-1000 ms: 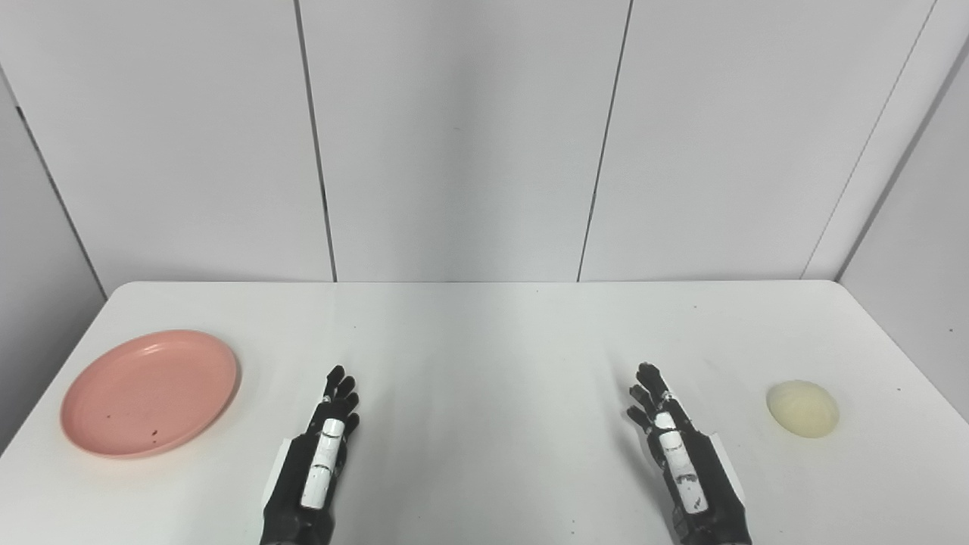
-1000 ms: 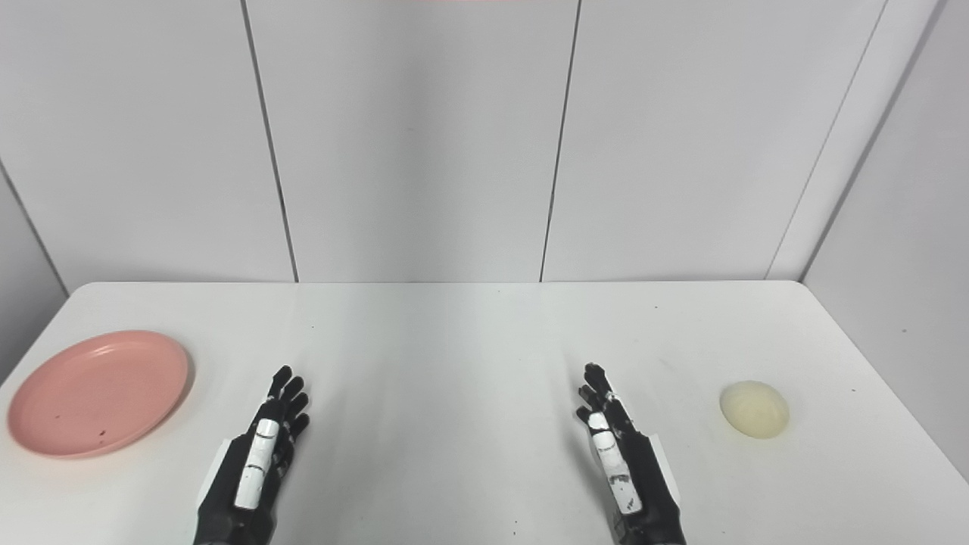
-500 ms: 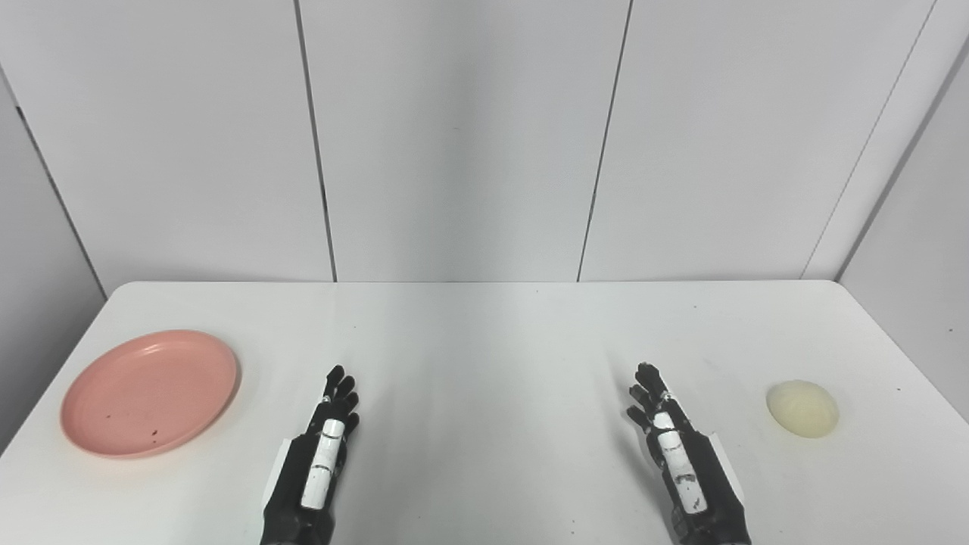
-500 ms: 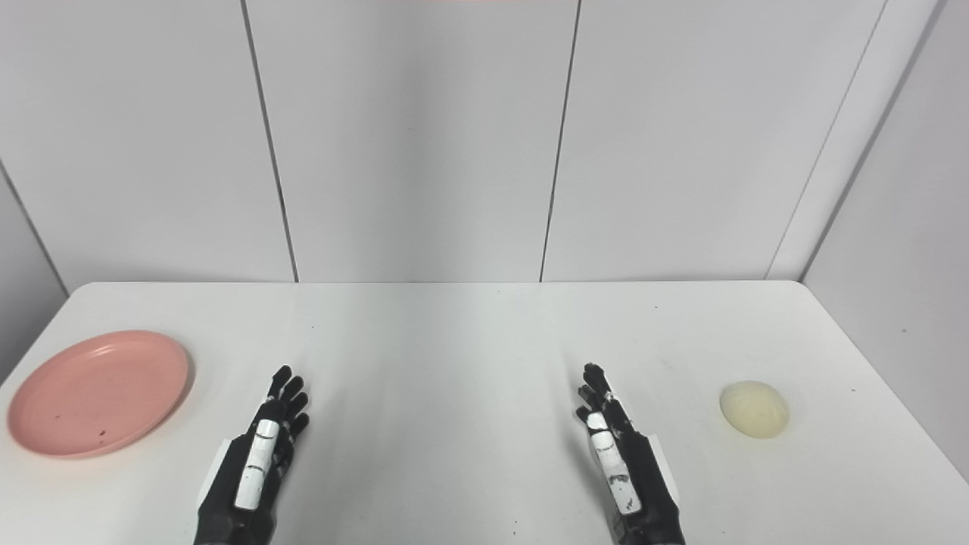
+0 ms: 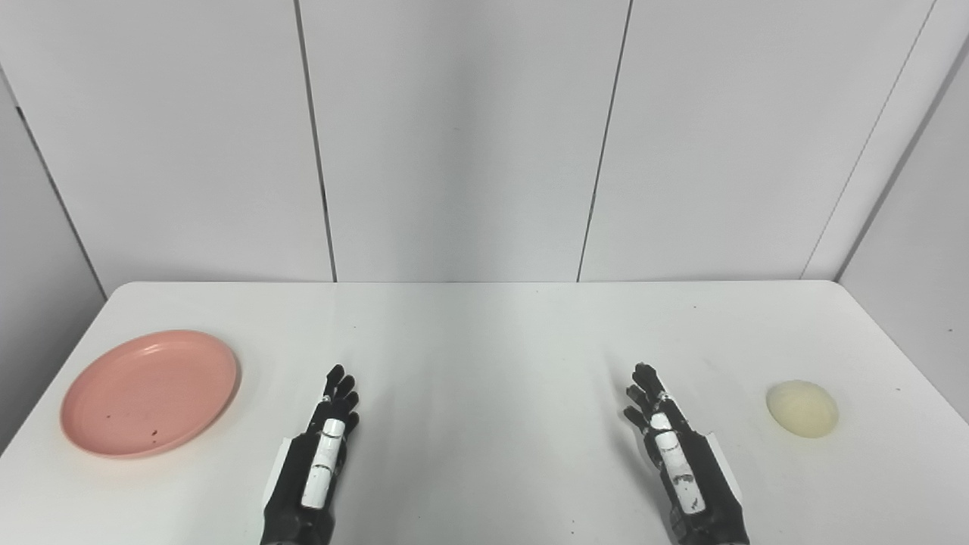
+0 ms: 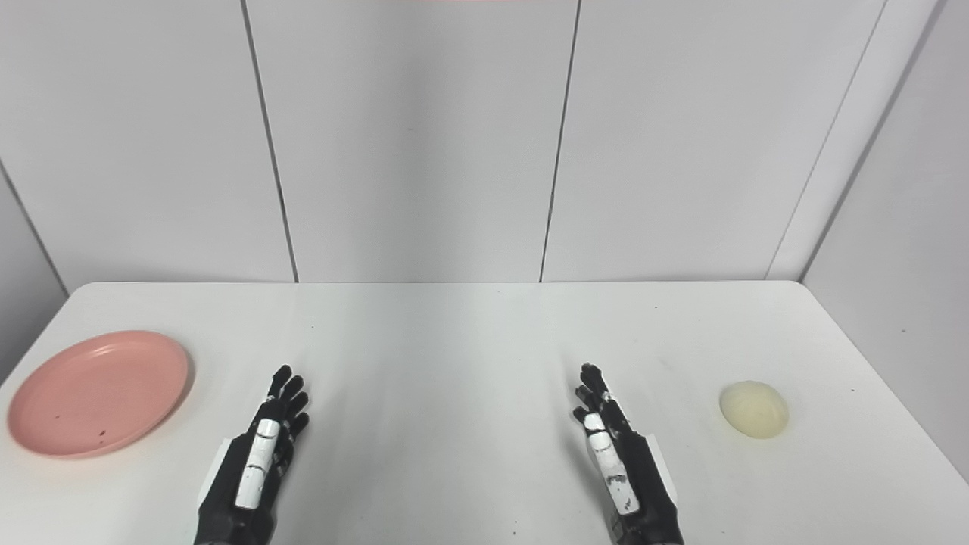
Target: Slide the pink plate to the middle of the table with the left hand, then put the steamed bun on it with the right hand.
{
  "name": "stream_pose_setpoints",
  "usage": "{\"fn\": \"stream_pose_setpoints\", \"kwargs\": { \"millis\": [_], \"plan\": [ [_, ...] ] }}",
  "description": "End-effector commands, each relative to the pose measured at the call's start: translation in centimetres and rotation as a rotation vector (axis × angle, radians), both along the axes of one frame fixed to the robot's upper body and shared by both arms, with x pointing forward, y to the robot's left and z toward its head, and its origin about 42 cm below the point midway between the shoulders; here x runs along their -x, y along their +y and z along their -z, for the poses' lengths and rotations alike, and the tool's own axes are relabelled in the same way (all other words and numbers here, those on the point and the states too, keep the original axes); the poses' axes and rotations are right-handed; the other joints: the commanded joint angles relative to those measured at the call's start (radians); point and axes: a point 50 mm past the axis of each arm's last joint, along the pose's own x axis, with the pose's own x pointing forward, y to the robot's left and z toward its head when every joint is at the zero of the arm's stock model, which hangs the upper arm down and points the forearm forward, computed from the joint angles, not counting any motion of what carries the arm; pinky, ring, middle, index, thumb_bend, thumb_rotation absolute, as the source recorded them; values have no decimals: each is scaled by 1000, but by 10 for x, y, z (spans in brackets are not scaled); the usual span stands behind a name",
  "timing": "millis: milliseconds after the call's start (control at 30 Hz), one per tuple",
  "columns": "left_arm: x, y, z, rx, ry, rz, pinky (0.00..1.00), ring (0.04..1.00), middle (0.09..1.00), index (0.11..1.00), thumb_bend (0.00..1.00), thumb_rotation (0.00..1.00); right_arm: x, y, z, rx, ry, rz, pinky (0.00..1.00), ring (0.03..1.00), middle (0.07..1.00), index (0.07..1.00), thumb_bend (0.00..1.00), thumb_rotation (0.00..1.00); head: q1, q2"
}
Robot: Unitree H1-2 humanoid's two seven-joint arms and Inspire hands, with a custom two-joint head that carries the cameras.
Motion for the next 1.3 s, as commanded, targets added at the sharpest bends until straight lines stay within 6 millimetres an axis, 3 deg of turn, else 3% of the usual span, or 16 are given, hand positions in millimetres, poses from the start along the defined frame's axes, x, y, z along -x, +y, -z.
{"fn": "stream_pose_setpoints", "kwargs": {
  "millis": [0,300,700,1267],
  "plan": [
    [-3,-2,-5,-6,-18,13,1000,999,1000,1000,679,900,11,-2,21,-1,46,6,945,963,971,946,700,888,1,0],
    [-3,-10,-1,-13,-24,15,1000,997,1000,1000,668,899,11,-10,23,-5,47,3,965,978,984,960,724,910,78,-26],
    [-2,-39,4,22,-1,17,1000,1000,1000,1000,683,892,12,-33,30,-4,53,20,987,982,992,974,742,924,200,-68],
    [-3,-50,14,-8,-11,17,1000,1000,1000,1000,652,929,11,-42,37,-15,55,19,1000,991,994,977,708,932,252,-115]
  ]
}}
